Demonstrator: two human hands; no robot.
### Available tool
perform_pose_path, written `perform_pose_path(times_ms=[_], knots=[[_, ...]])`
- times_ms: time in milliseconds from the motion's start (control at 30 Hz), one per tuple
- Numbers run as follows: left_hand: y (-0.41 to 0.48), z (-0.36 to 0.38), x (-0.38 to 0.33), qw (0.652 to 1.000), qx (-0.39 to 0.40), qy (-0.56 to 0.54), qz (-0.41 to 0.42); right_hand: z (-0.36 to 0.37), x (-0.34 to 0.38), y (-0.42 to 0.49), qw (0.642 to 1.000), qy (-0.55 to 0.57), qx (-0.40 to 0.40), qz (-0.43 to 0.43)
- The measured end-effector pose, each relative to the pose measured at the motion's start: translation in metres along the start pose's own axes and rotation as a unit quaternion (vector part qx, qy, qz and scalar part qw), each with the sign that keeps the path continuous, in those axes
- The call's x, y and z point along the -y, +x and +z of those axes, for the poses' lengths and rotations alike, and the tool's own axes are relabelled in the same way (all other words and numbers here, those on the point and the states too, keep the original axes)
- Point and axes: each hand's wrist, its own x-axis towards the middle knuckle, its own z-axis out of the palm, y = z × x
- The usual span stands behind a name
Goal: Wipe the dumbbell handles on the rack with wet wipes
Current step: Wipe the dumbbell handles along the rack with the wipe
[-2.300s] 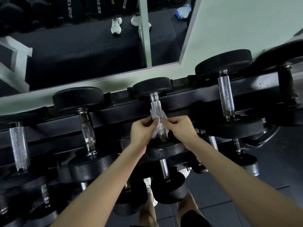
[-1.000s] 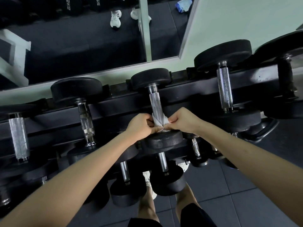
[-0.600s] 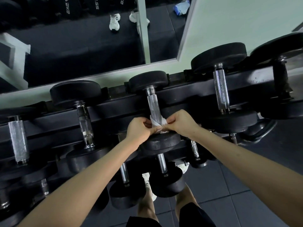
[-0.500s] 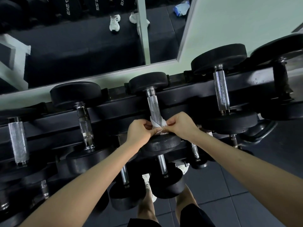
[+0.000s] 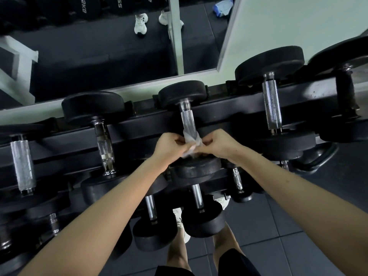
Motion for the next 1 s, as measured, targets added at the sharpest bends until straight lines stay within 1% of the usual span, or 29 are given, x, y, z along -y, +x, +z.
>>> perform_pose_path(times_ms=[33,100,200,233,300,367,467,567,733,800,900,1000], knots=[[-0.002,0.001,0.004,0.999,0.015,0.03,-0.002,0.0,0.0,-0.002,1.0,-0.026,0.007,0.001],[-0.005,0.001,0.006,0.998,0.033,0.05,-0.006,-0.001,0.002,-0.004,0.999,-0.05,0.01,-0.001],[-0.003,-0.001,0.001,0.998,0.019,0.053,-0.006,0.001,0.002,-0.001,0.999,-0.035,-0.008,0.004],[-0.003,-0.002,-0.002,0.999,0.01,0.037,-0.008,0.002,0.001,-0.001,1.0,-0.011,-0.016,0.006],[-0.003,-0.005,-0.008,1.0,0.002,-0.026,-0.016,0.003,0.001,-0.003,0.997,0.074,-0.032,0.002],[0.0,-0.008,-0.015,0.995,-0.007,-0.097,-0.019,0.003,0.005,-0.002,0.986,0.159,-0.045,0.005],[0.009,-0.011,-0.024,0.988,-0.055,-0.146,-0.009,0.002,0.016,0.009,0.968,0.239,-0.078,0.006],[0.018,-0.01,-0.031,0.972,-0.098,-0.215,-0.003,-0.001,0.031,0.019,0.959,0.257,-0.118,0.001],[0.028,-0.005,-0.039,0.936,-0.149,-0.319,-0.029,-0.003,0.048,0.029,0.941,0.303,-0.146,-0.018],[0.022,0.001,-0.038,0.926,-0.153,-0.346,-0.018,0.001,0.044,0.026,0.94,0.31,-0.14,-0.019],[0.008,0.009,-0.032,0.917,-0.136,-0.373,0.012,0.01,0.032,0.018,0.935,0.326,-0.137,-0.029],[0.006,0.01,-0.028,0.914,-0.13,-0.383,0.015,0.012,0.033,0.017,0.931,0.335,-0.145,-0.021]])
